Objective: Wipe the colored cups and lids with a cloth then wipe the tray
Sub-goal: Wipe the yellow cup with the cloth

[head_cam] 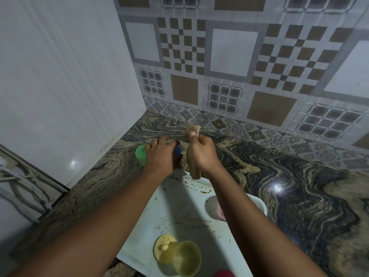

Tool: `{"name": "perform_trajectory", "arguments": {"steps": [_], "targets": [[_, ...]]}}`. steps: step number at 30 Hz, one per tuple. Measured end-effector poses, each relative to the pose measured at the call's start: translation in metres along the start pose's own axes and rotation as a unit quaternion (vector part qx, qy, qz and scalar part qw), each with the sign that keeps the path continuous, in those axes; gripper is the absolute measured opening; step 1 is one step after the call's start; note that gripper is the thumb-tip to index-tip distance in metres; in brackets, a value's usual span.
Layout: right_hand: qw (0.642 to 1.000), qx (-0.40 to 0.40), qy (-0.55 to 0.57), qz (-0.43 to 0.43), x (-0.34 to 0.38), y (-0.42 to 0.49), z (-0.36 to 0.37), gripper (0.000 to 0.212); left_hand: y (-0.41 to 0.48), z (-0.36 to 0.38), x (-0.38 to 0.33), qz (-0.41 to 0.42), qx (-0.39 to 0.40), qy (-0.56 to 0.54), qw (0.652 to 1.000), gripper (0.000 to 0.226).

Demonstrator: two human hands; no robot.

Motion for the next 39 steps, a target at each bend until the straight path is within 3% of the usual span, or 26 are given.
{"name": "perform_trajectory", "arguments": {"steps": [5, 10, 17, 22, 26, 32, 36, 39], "targets": [[1.000, -0.012, 0.003, -0.023, 0.016, -0.017, -0.009, 0.050, -0.031, -0.041, -0.002, 0.031, -0.050, -0.105, 0.993, 0.050], [1.000, 0.014, 0.015, -0.023, 0.012, -0.079, -0.023, 0.048, -0.116, -0.074, -0.001, 0.073, -0.120, -0.243, 0.960, 0.032], [1.000, 0.017, 0.002, -0.005, -0.032, -0.185, -0.050, 0.077, -0.239, -0.044, -0.010, 0.095, -0.001, -0.253, 0.963, 0.041], [0.997, 0.029, -0.071, -0.027, -0.051, -0.241, -0.057, 0.061, -0.283, -0.014, -0.014, 0.080, 0.103, -0.178, 0.975, 0.045], [0.996, 0.039, -0.080, -0.001, -0.063, -0.258, -0.053, 0.068, -0.294, -0.001, -0.016, 0.077, 0.082, -0.146, 0.983, 0.035], [0.996, 0.045, -0.081, 0.003, -0.065, -0.265, -0.053, 0.056, -0.292, 0.008, -0.015, 0.038, -0.005, -0.162, 0.986, 0.012], [0.997, 0.034, -0.064, -0.010, -0.060, -0.263, -0.061, 0.068, -0.288, 0.000, -0.012, 0.028, -0.022, -0.216, 0.976, 0.009], [0.998, 0.032, -0.044, -0.036, -0.046, -0.258, -0.066, 0.066, -0.278, -0.025, -0.011, 0.019, -0.010, -0.327, 0.945, 0.009]]}}
Point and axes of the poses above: each hand's wrist, its own y-axis towards the middle knuckle, its own z-axis out of the palm, x = y × z, the point moved 5 cm from there along y, towards the middle knuckle, and after that the axes turned 3 degrees about -z, right-handed, at the moved point
